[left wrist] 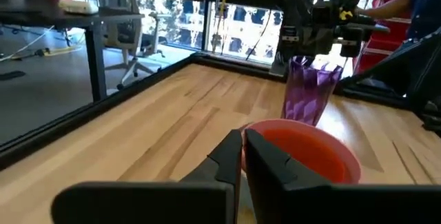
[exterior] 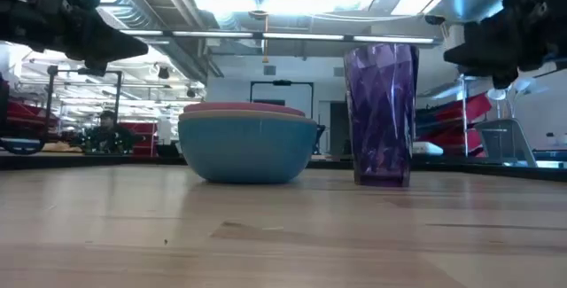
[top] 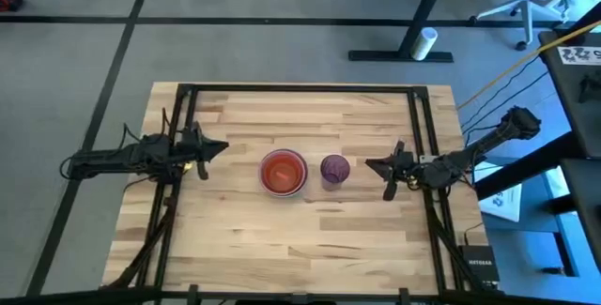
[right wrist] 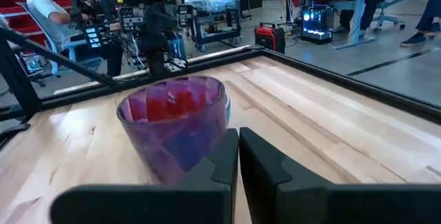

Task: Nest bowls inside each other
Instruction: Return to Home Position

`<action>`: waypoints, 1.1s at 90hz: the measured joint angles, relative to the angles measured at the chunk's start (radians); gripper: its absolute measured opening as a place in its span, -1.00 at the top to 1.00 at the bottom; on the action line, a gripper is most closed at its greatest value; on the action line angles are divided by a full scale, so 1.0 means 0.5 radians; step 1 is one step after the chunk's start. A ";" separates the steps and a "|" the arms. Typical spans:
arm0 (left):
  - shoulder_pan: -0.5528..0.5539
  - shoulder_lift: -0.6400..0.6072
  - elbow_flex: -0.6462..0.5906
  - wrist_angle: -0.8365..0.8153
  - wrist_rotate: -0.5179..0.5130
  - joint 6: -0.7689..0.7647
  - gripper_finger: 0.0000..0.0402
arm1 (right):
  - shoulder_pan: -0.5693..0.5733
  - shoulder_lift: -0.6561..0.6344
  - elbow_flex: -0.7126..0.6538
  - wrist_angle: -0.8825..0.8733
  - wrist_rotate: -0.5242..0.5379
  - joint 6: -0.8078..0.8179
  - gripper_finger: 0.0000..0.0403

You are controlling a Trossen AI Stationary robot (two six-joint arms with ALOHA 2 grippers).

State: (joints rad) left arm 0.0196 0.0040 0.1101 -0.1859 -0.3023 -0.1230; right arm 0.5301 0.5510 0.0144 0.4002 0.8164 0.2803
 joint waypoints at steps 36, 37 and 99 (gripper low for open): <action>0.003 0.001 -0.096 0.158 -0.001 0.079 1.00 | 0.000 0.003 -0.015 -0.032 0.006 0.008 1.00; 0.003 0.000 -0.096 0.158 -0.003 0.087 1.00 | 0.000 0.004 -0.015 -0.033 0.006 0.008 1.00; 0.003 0.139 -0.097 0.152 -0.009 0.142 1.00 | 0.000 0.006 -0.015 -0.507 0.080 0.421 1.00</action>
State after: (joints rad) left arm 0.0212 0.0738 0.0616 -0.1097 -0.3069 -0.0521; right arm 0.5301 0.5541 0.0071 0.1469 0.8566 0.4908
